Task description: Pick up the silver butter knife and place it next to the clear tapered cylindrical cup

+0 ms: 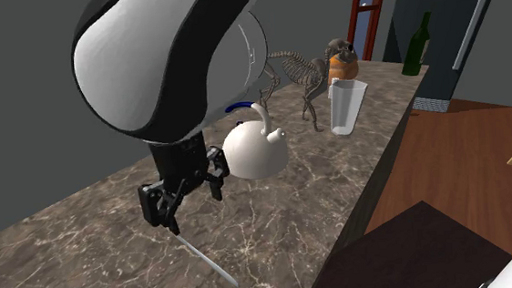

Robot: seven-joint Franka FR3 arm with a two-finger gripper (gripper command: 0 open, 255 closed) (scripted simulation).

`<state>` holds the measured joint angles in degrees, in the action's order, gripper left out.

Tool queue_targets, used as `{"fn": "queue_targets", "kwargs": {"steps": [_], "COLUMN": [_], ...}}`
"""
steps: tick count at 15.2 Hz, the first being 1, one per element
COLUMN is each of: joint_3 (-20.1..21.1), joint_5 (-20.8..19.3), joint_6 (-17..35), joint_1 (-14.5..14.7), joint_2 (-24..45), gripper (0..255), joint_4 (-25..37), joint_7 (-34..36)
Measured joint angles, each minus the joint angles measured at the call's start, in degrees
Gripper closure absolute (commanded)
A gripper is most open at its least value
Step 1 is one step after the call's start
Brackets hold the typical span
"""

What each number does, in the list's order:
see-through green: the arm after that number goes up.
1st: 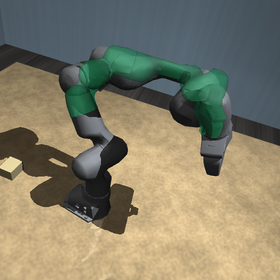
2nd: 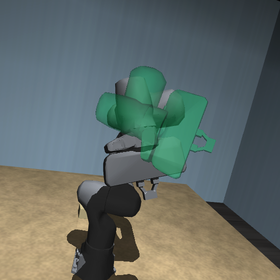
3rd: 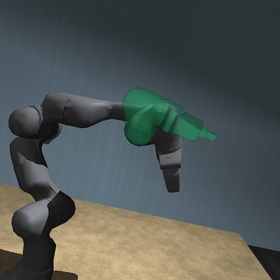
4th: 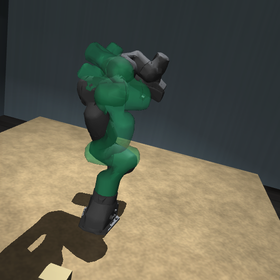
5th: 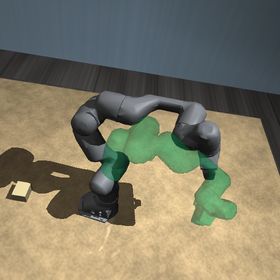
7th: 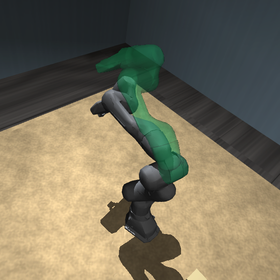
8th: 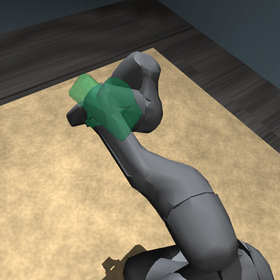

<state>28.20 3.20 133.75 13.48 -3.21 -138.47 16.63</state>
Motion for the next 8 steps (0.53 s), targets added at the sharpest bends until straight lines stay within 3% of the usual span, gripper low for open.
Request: {"fn": "queue_targets", "kwargs": {"steps": [8], "joint_3": [1.0], "joint_5": [-5.26], "joint_6": [6.05], "joint_1": [1.25], "joint_2": [8.29], "gripper": [0], "joint_4": [0.29], "joint_7": [4.25]}}
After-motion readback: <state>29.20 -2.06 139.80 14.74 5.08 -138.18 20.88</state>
